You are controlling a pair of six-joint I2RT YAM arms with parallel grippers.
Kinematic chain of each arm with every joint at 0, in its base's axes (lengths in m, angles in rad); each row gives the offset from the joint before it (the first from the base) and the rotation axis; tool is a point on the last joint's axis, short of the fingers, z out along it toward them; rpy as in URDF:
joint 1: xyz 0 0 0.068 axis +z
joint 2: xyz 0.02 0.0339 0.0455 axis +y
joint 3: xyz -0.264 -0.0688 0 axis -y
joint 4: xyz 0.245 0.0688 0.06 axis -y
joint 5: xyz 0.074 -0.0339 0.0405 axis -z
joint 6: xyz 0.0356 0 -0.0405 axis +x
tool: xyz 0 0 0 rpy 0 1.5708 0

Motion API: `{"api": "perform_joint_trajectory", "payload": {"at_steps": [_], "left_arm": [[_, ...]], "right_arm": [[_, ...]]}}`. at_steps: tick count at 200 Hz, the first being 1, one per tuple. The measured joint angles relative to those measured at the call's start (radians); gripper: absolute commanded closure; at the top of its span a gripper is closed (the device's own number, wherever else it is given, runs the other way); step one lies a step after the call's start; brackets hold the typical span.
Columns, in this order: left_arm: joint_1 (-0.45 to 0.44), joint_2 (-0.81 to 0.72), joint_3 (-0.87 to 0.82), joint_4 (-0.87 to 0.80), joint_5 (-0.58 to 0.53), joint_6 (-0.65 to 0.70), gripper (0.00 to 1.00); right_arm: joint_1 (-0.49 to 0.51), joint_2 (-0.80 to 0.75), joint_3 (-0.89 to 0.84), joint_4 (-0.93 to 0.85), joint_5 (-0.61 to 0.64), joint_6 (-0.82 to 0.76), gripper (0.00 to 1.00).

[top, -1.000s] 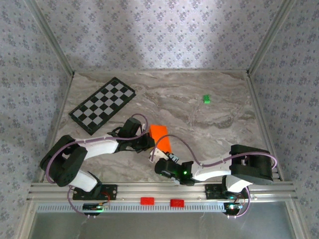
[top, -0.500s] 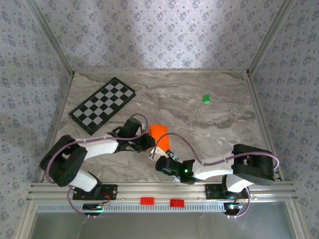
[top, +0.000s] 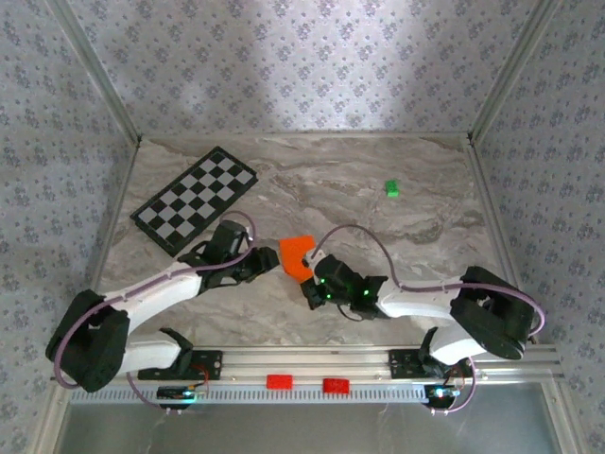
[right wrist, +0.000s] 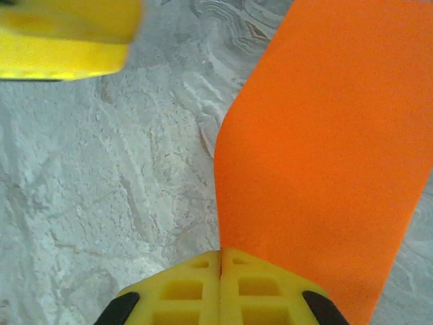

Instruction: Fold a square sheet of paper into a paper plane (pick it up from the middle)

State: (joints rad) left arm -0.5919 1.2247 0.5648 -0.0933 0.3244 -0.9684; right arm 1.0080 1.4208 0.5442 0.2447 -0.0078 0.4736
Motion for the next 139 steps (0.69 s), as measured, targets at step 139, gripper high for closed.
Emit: {"api": "perform_joint_trajectory", "payload": {"at_steps": [139], "left_arm": [[0.021, 0.130, 0.111, 0.017, 0.126, 0.051, 0.89]], "right_arm": [[-0.114, 0.114, -0.037, 0.222, -0.483, 0.249, 1.00]]}}
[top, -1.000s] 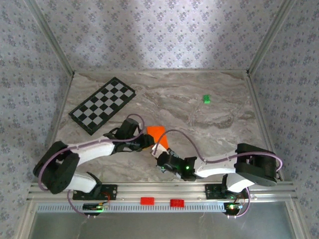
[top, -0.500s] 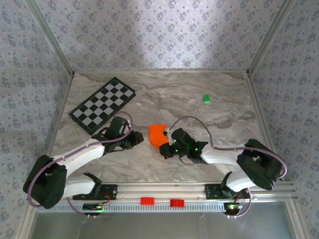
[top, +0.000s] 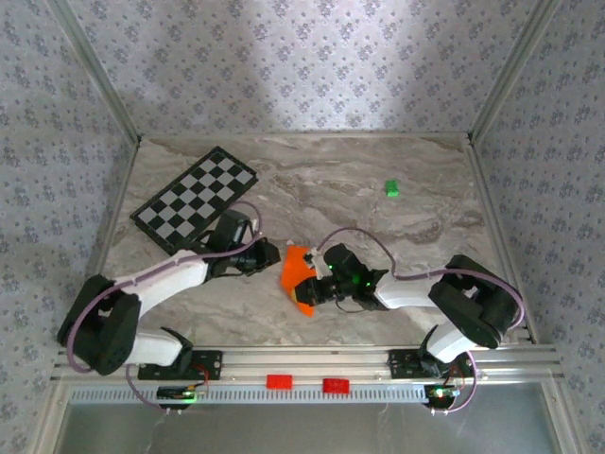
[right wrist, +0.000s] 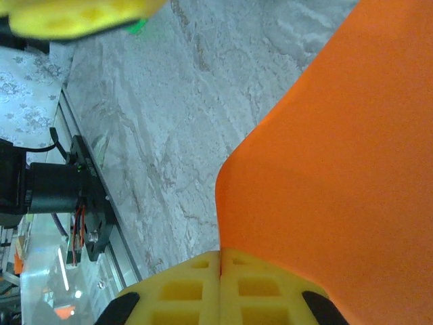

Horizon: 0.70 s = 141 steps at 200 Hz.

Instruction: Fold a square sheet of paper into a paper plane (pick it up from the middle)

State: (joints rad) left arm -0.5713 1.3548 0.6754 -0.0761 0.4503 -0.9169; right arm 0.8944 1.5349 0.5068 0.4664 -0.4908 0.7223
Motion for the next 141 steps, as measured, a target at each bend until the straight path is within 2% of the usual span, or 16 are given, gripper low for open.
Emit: {"api": "perform_joint_trajectory", "payload": {"at_steps": [52, 100, 141], "left_arm": [[-0.004, 0.196, 0.126, 0.008, 0.064, 0.048, 0.91], [-0.055, 0.369, 0.262, -0.038, 0.082, 0.118, 0.96], [-0.069, 0.448, 0.281, -0.046, 0.081, 0.143, 0.97]], "right_arm": [[0.000, 0.008, -0.019, 0.017, -0.014, 0.005, 1.00], [0.000, 0.008, -0.020, 0.017, -0.014, 0.008, 1.00], [-0.011, 0.008, -0.020, 0.016, -0.014, 0.013, 1.00]]}}
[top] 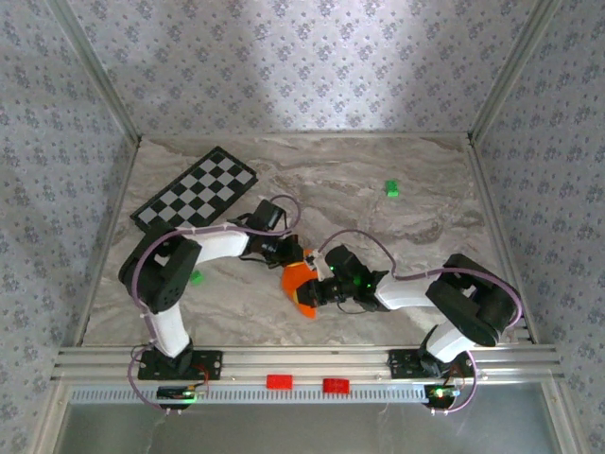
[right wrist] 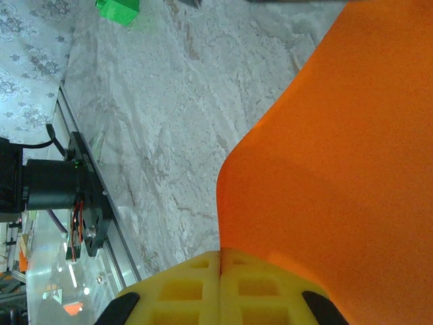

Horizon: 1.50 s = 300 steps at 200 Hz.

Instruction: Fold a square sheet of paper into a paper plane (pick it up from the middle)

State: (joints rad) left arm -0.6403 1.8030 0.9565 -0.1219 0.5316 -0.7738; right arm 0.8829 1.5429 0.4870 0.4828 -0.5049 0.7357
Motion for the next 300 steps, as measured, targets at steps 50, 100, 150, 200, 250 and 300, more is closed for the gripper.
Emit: {"api": "perform_joint_trajectory", "payload": {"at_steps": [50, 100, 150, 200, 250, 300], "left_arm": [[-0.010, 0.032, -0.020, 0.032, 0.008, -0.001, 0.98], [-0.010, 0.032, -0.030, 0.058, 0.015, -0.005, 0.99], [-0.010, 0.032, -0.030, 0.058, 0.014, -0.005, 0.99], [-0.010, 0.031, -0.031, 0.059, 0.015, -0.006, 0.99], [-0.010, 0.031, -0.032, 0.065, 0.015, -0.013, 0.99], [-0.010, 0.031, -0.034, 0.067, 0.015, -0.016, 0.99]], "right_arm": [[-0.042, -0.002, 0.000, -0.056, 0.013, -0.005, 1.00], [-0.067, -0.018, 0.020, -0.179, 0.058, -0.037, 1.00], [-0.068, -0.019, 0.058, -0.271, 0.108, -0.063, 1.00], [-0.067, -0.021, 0.079, -0.317, 0.131, -0.076, 1.00], [-0.068, -0.021, 0.114, -0.356, 0.132, -0.093, 1.00], [-0.069, -0.010, 0.150, -0.405, 0.135, -0.131, 1.00]]}}
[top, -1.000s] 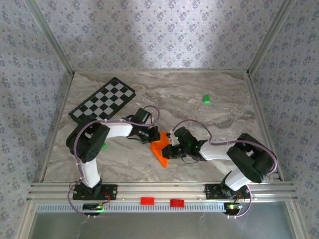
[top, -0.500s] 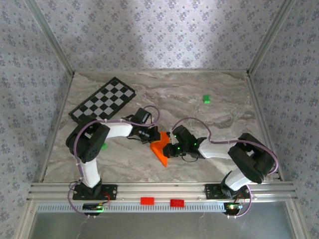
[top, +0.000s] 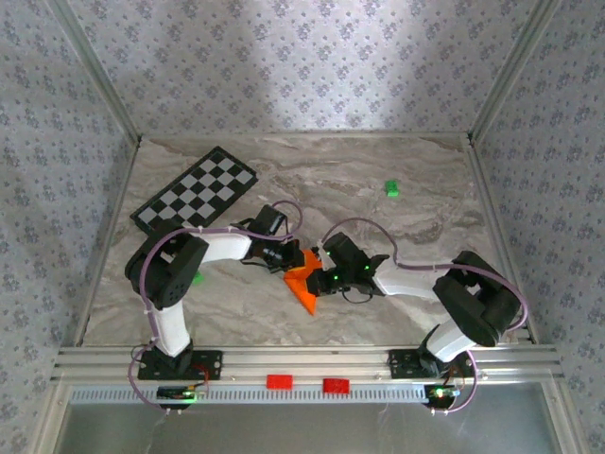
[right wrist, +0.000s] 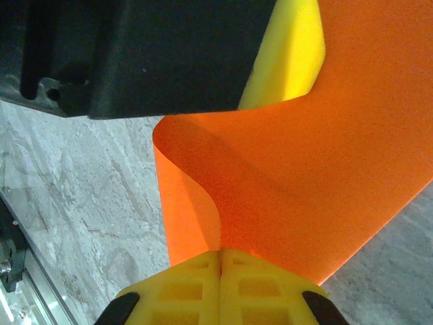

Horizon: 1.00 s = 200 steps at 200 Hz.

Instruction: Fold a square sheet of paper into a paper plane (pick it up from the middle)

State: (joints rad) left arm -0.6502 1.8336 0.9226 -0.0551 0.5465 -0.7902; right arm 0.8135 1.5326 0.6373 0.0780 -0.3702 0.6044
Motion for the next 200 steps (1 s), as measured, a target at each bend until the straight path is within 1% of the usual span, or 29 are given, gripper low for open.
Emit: {"api": "perform_joint_trajectory", "payload": {"at_steps": [200], "left_arm": [[0.000, -0.001, -0.004, 0.006, 0.000, -0.007, 1.00]], "right_arm": [[0.000, 0.033, 0.011, -0.038, 0.016, -0.012, 1.00]]}}
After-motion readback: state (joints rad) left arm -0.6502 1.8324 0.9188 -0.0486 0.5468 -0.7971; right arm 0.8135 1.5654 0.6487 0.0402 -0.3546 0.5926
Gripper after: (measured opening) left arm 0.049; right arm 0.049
